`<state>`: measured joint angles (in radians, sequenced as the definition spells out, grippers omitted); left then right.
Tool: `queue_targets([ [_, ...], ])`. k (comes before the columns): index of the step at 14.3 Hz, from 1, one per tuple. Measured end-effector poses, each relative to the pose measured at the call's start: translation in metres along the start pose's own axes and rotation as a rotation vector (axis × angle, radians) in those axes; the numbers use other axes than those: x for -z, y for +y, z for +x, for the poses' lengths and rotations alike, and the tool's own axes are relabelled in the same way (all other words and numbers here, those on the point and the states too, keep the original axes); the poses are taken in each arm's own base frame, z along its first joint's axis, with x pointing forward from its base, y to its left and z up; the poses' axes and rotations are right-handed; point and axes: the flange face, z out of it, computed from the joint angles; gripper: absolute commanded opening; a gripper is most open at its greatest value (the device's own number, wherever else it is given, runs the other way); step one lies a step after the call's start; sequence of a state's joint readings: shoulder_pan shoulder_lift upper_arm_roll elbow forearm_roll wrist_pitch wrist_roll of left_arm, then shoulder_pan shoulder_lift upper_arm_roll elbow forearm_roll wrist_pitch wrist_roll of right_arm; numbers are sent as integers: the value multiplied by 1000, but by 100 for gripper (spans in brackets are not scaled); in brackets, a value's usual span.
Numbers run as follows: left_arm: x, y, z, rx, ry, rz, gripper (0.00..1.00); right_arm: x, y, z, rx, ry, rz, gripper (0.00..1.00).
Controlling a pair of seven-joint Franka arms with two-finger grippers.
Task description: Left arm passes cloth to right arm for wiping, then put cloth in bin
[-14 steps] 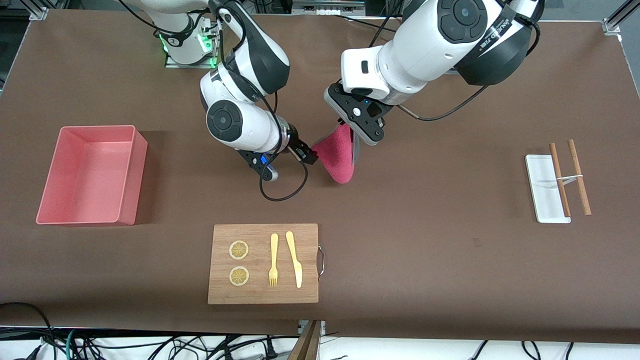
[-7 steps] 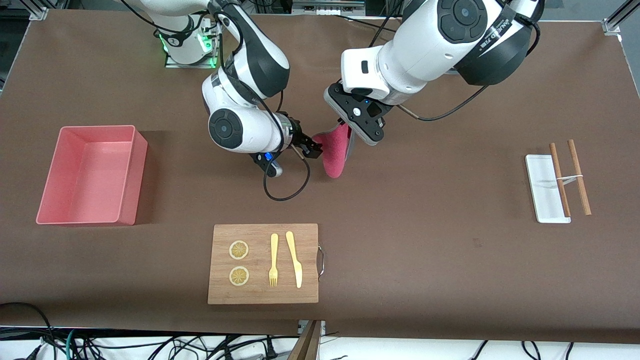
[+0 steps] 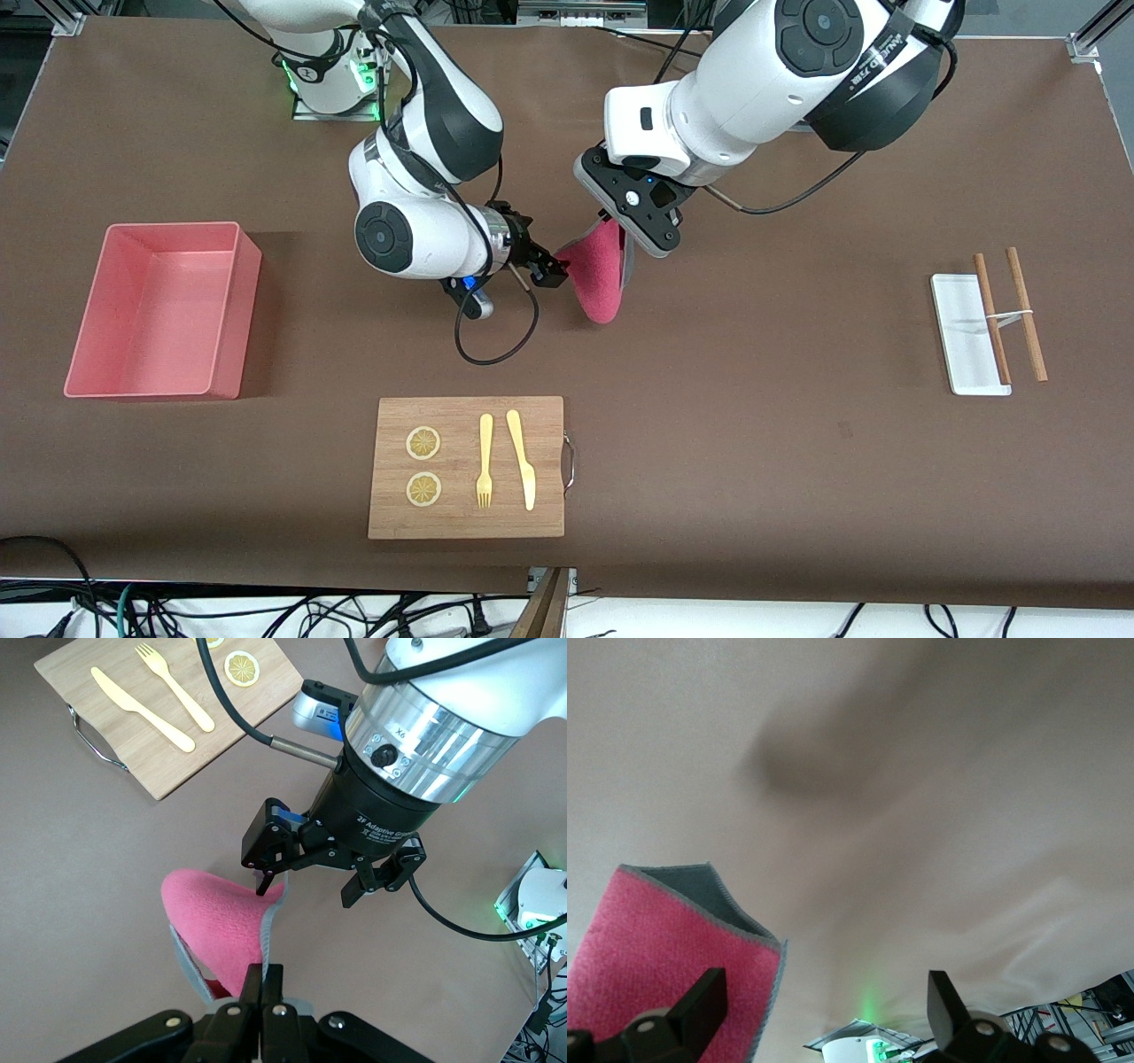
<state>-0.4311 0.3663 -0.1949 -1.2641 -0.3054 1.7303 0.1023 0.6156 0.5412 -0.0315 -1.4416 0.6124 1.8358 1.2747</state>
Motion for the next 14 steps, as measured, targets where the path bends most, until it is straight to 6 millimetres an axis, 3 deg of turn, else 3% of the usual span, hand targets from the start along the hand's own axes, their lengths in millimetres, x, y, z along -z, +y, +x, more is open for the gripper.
queue_targets([
  [7,0,0,0,0,0,0,0,12,-8,19,-55,31,119,100],
  [11,0,0,0,0,0,0,0,5,-11,11,-110,37,190,100],
  [14,0,0,0,0,0,0,0,10,-1,5,-126,31,208,100],
])
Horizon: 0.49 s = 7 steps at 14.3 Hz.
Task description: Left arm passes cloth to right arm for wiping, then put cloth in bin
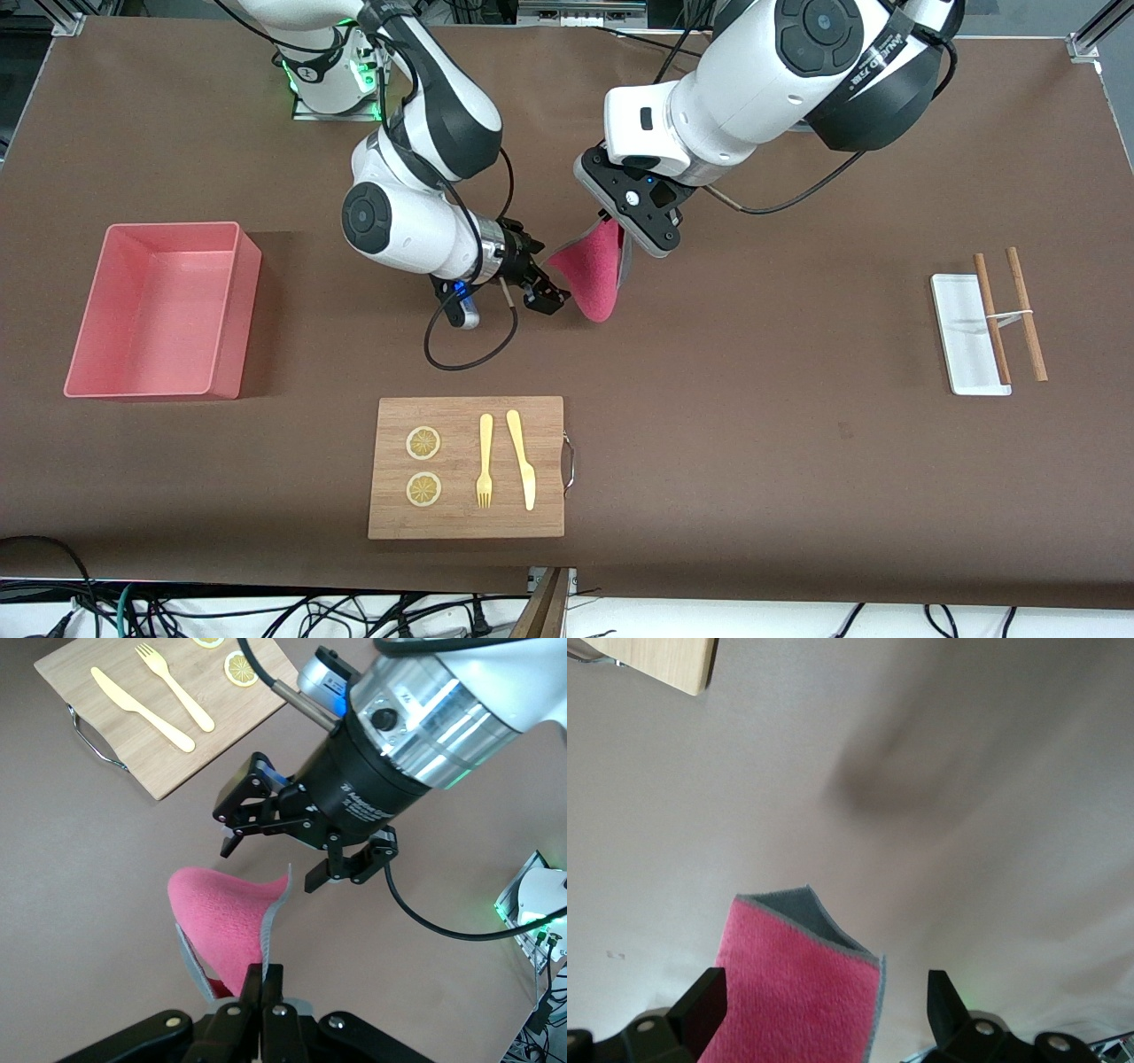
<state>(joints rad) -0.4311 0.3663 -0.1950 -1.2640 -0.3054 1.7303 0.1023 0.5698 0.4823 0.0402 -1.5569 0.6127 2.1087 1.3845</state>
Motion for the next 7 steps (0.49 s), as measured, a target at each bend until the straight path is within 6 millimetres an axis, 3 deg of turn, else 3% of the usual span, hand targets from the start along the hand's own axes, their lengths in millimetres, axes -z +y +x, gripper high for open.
queue_targets([
  [2,0,0,0,0,0,0,0,3,10,-2,-13,-5,19,91],
  [6,0,0,0,0,0,0,0,-13,25,-4,-47,-12,96,87],
  [7,0,0,0,0,0,0,0,-16,26,-5,-55,-18,105,72],
])
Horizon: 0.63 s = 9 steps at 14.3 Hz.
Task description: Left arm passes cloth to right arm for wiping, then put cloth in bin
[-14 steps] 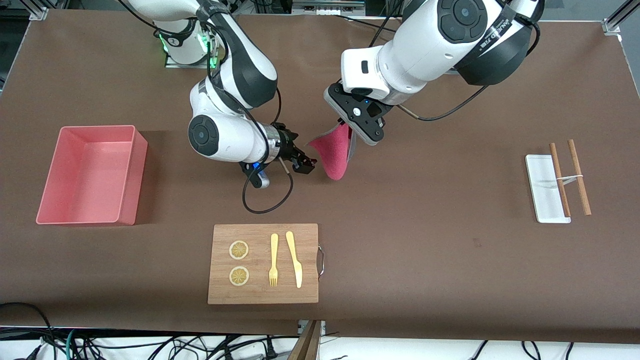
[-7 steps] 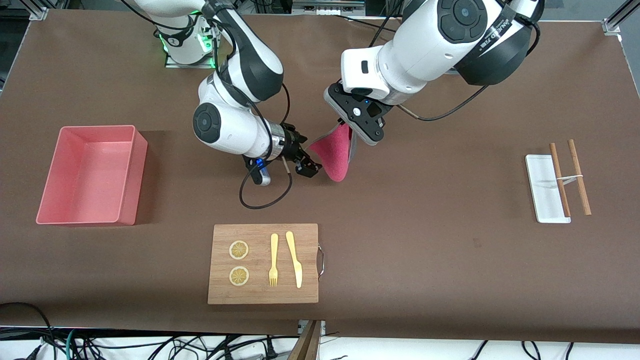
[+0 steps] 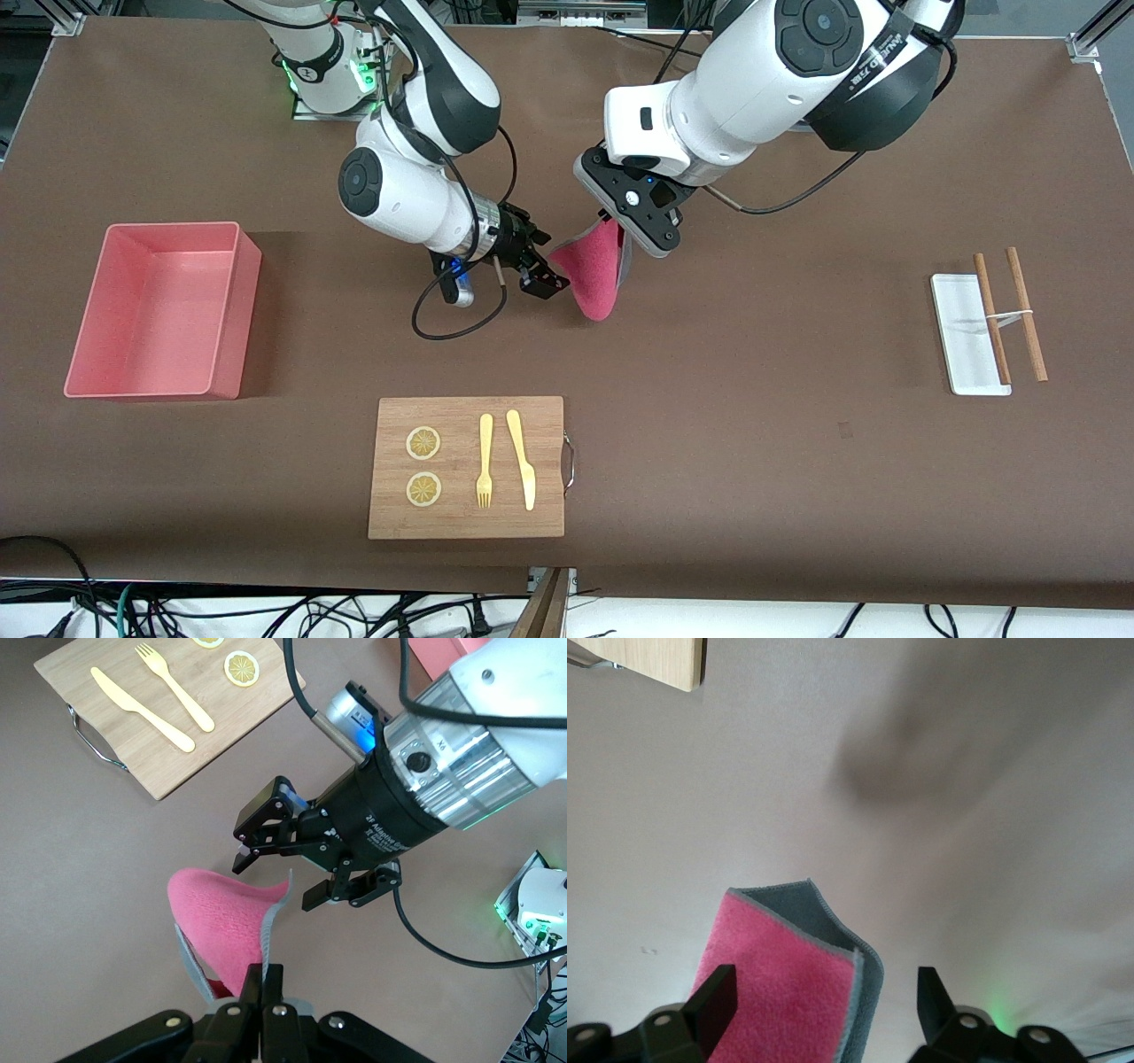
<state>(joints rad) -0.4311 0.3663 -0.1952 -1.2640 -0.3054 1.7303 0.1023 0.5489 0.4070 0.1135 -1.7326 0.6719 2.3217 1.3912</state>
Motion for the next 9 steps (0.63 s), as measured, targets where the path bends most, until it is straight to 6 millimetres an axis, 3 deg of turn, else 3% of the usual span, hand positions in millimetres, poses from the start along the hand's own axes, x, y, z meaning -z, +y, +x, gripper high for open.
queue_targets([
  [1,0,0,0,0,0,0,0,-2,1,-1,-8,-6,7,56],
  [3,0,0,0,0,0,0,0,-4,2,0,-15,-9,13,9],
  [4,0,0,0,0,0,0,0,-5,3,1,-16,-9,12,0],
  [9,-1,0,0,0,-1,-1,0,-6,4,-3,-11,-12,12,0],
])
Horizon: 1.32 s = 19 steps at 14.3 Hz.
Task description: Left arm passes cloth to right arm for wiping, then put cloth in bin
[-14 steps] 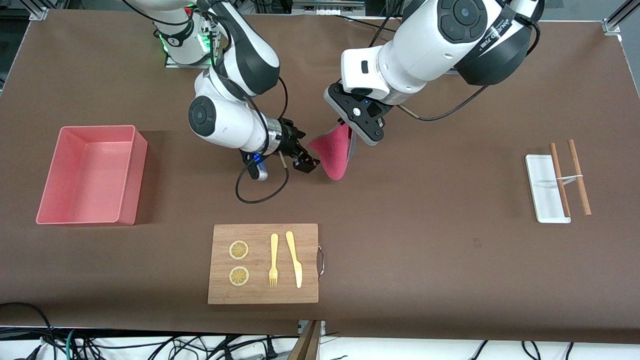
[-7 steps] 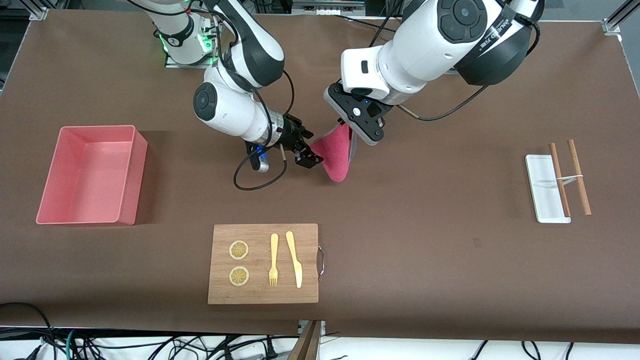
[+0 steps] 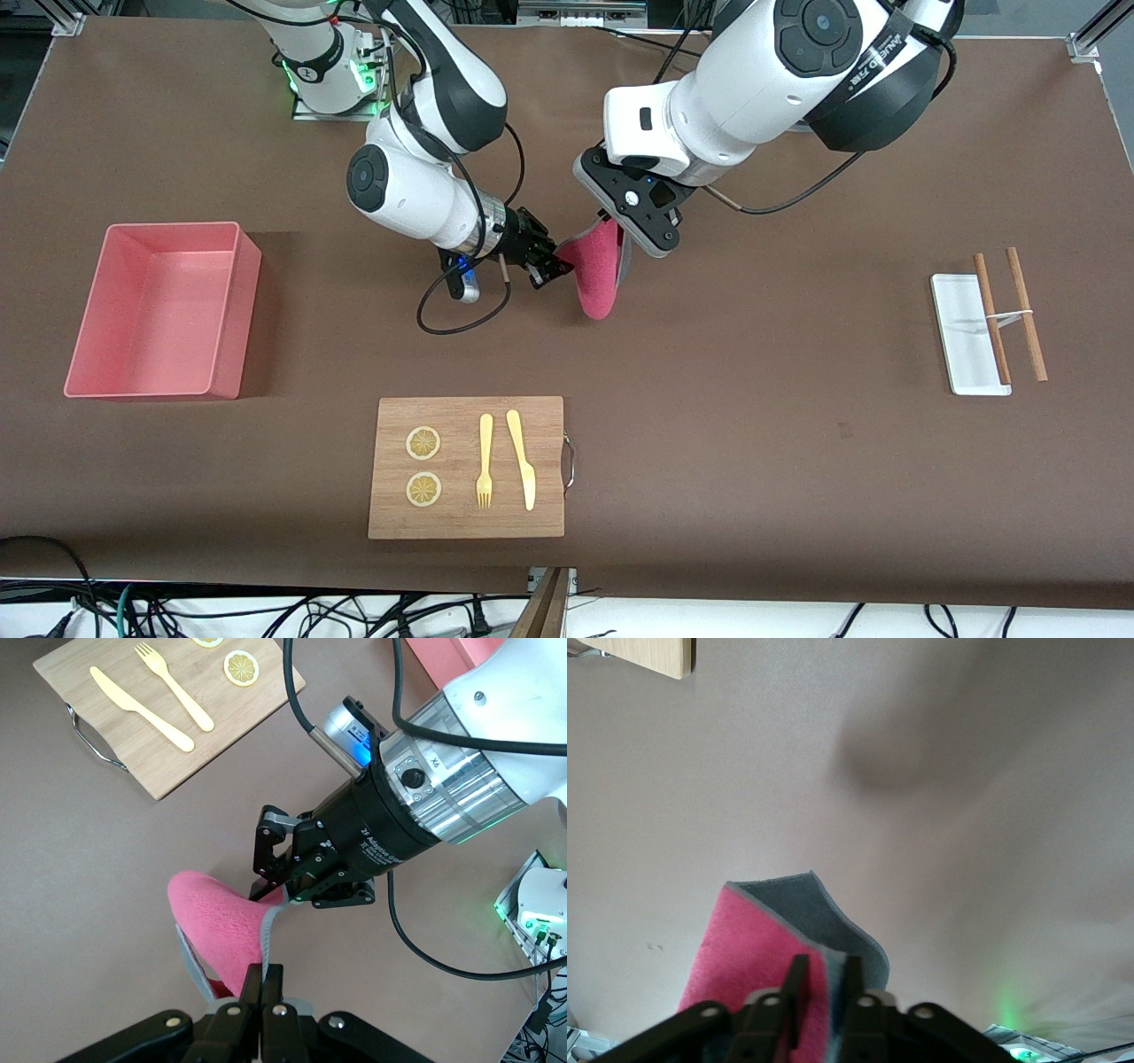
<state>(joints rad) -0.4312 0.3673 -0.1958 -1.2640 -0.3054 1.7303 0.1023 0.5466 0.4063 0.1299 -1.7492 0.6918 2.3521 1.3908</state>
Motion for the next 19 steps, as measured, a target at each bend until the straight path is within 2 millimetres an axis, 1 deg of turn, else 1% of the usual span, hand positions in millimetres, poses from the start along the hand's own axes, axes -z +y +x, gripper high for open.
queue_targets([
  [2,0,0,0,0,0,0,0,2,-1,2,-3,1,4,0],
  [5,0,0,0,0,0,0,0,13,-6,10,6,2,23,0],
  [6,0,0,0,0,0,0,26,17,-9,13,13,3,31,0],
  [7,0,0,0,0,0,0,99,22,-11,16,24,3,36,0],
  [10,-2,6,0,-8,-2,-3,100,34,-13,29,87,-1,13,0],
  [13,-3,9,0,-13,-4,-3,100,46,-9,47,205,23,-75,0],
  [16,-1,7,0,-10,-1,-2,100,44,3,60,329,91,-211,0],
  [19,12,-5,-1,32,14,19,100,38,17,77,393,118,-343,0],
])
